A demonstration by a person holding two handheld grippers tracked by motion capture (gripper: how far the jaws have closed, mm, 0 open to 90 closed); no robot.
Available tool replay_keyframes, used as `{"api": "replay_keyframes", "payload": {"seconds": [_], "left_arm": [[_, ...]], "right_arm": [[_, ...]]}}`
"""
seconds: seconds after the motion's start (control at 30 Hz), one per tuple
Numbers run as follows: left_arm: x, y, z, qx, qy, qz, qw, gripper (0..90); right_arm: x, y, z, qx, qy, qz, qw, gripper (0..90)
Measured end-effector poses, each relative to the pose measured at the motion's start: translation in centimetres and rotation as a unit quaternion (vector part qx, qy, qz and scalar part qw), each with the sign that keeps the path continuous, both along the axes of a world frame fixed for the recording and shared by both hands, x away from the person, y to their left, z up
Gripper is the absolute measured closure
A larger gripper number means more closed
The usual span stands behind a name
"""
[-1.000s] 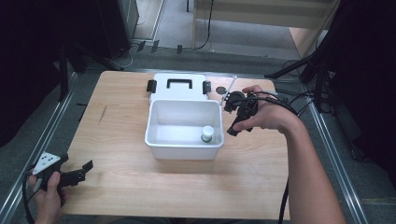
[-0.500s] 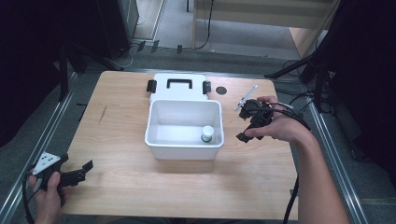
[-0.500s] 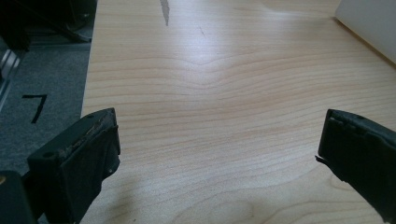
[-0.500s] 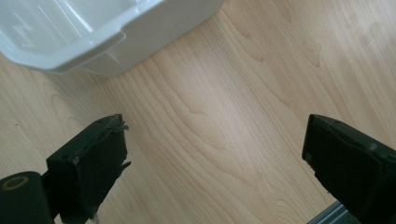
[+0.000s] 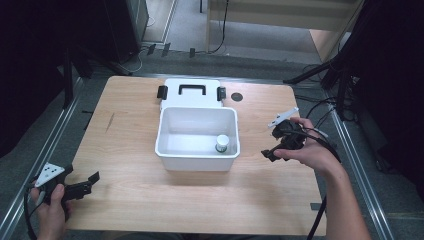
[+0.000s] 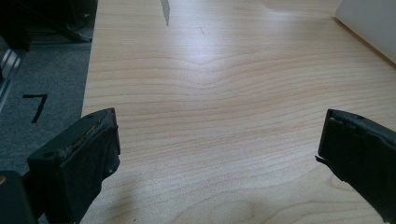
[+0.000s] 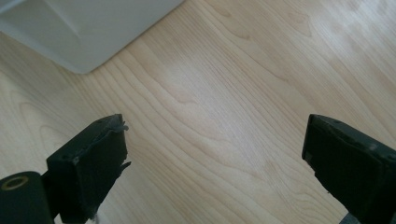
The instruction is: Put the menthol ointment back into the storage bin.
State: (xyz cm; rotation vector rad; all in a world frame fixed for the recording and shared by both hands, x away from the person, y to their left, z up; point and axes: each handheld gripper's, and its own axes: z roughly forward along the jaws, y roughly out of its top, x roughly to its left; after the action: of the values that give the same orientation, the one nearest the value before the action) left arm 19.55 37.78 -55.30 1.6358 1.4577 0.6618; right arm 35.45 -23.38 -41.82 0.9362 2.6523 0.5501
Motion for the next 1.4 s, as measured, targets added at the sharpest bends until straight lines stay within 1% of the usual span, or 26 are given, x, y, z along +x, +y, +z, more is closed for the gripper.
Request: {"api": "replay_keyframes", "payload": {"seconds": [0.03,0.07,0.1,0.13,0.23,0.37,0.47,0.5,0.63,0.7,0.77,0.87,0.9,0.93,1.03,1.07,1.1,1.13,1.23,1.27,1.4], "left_arm": [[0.0,0.0,0.0,0.0,0.0,0.0,1.0,0.0],[0.0,0.0,0.0,0.0,0.0,0.0,1.0,0.0],[0.0,0.0,0.0,0.0,0.0,0.0,1.0,0.0],[0.0,0.0,0.0,0.0,0.0,0.0,1.0,0.0],[0.0,0.0,0.0,0.0,0.0,0.001,1.0,0.0],[0.0,0.0,0.0,0.0,-0.001,0.001,1.0,0.0],[0.0,-0.1,0.0,0.001,-0.001,0.001,1.0,0.0],[0.0,-0.1,0.0,0.001,-0.001,0.001,1.0,0.0],[0.0,-0.1,0.0,0.002,0.0,0.0,1.0,0.0],[0.0,-0.1,0.0,0.003,0.0,0.001,1.0,0.0],[0.0,-0.1,0.0,0.003,0.0,0.001,1.0,0.0],[0.0,-0.1,0.0,0.003,0.0,0.001,1.0,0.0],[0.0,-0.1,0.0,0.004,0.0,0.001,1.0,0.0],[0.0,-0.1,0.0,0.004,0.0,0.001,1.0,0.0],[0.0,-0.2,0.0,0.003,0.0,0.002,1.0,0.0],[0.0,-0.2,0.0,0.004,0.0,0.001,1.0,0.0],[0.0,-0.2,0.0,0.004,0.0,0.001,1.0,0.0],[0.0,-0.2,0.0,0.005,0.0,0.001,1.0,0.0],[0.0,-0.2,0.0,0.005,0.0,0.002,1.0,0.0],[0.0,-0.2,0.0,0.005,0.0,0.002,1.0,0.0],[0.0,-0.2,0.0,0.006,0.0,0.002,1.0,0.0]], "right_arm": [[-0.1,-0.3,-0.3,0.005,-0.005,-0.005,1.0,6.9],[-0.4,-1.0,-0.8,0.016,-0.016,-0.016,0.9996,6.9],[-0.4,-1.0,-0.8,0.016,-0.016,-0.016,0.9996,6.9],[-0.5,-1.3,-1.0,0.024,-0.02,-0.019,0.9993,6.9],[-1.0,-2.5,-2.1,0.056,-0.033,-0.029,0.9975,7.3],[-1.8,-3.7,-3.6,0.076,-0.049,-0.044,0.9949,7.3],[-2.4,-4.5,-4.7,0.089,-0.057,-0.054,0.9929,7.4],[-2.7,-4.9,-5.1,0.095,-0.065,-0.059,0.9917,7.9],[-3.6,-6.0,-6.3,0.12,-0.079,-0.073,0.9869,8.4],[-4.1,-6.6,-7.0,0.127,-0.087,-0.082,0.9848,8.5],[-4.4,-7.0,-7.4,0.133,-0.089,-0.087,0.9833,8.5],[-5.1,-7.7,-8.3,0.147,-0.094,-0.098,0.9798,8.6],[-5.4,-8.0,-8.7,0.155,-0.1,-0.103,0.9774,8.8],[-5.9,-8.6,-9.1,0.169,-0.115,-0.109,0.9729,11.7],[-6.7,-9.4,-9.7,0.192,-0.123,-0.127,0.9653,12.8],[-6.9,-9.8,-10.0,0.202,-0.124,-0.135,0.9621,12.8],[-7.1,-10.1,-10.1,0.208,-0.122,-0.14,0.9603,12.8],[-7.4,-10.4,-10.4,0.212,-0.127,-0.146,0.958,12.8],[-8.0,-11.1,-10.9,0.216,-0.128,-0.157,0.9551,12.7],[-8.1,-11.2,-11.0,0.214,-0.132,-0.158,0.9547,12.7],[-9.0,-11.6,-11.2,0.215,-0.147,-0.167,0.9509,12.7]]}}
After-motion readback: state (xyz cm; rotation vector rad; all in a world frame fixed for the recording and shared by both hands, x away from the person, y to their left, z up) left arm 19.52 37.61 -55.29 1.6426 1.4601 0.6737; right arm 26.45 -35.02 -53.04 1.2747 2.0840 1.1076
